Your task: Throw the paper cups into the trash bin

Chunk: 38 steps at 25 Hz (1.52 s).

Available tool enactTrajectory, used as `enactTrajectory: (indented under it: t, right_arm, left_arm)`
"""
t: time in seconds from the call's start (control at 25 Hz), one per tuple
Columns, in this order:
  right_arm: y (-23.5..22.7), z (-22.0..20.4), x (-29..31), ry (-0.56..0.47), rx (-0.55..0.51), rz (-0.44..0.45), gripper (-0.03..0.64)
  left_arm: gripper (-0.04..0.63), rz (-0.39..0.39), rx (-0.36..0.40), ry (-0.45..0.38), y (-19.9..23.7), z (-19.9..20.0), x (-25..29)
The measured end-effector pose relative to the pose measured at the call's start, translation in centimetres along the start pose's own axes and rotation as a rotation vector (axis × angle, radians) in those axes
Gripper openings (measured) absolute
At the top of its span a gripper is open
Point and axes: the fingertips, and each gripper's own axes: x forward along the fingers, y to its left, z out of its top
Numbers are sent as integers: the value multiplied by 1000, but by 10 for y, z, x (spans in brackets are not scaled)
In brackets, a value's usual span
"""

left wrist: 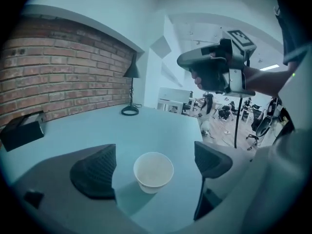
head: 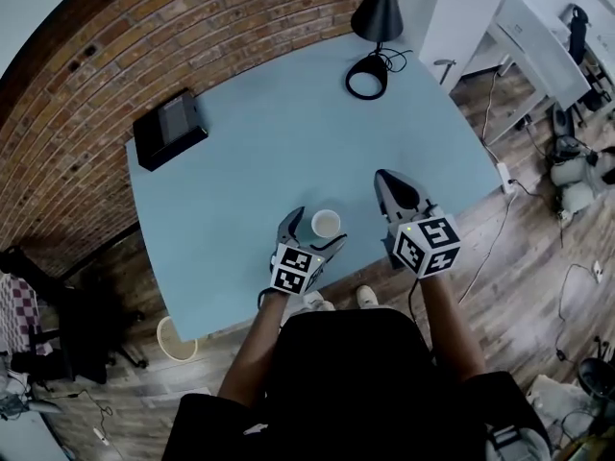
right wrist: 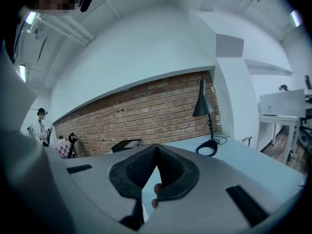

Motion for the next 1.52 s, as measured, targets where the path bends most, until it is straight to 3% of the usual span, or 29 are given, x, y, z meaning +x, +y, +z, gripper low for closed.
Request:
enactTrajectory:
  t: [0.12, 0.28, 0.68, 1.24, 1.52]
  right_arm:
    - [-7, -4, -1, 10, 3, -40, 3]
    - [-14, -8, -1, 23, 1, -82, 3]
    - [-18, -15, 0, 55, -9, -125, 3]
    - [-11, -17, 9, 70, -31, -108, 3]
    - [-15, -16, 9, 69, -27, -92, 3]
  left_arm:
    - [536, -38, 35, 70, -5, -17, 16]
    - [545, -87, 110, 134, -8, -37, 36]
    - [537, -130, 125, 155, -3, -49, 54]
    - [374, -157, 144, 206, -2, -58, 57]
    - [367, -148, 125, 210, -3, -56, 57]
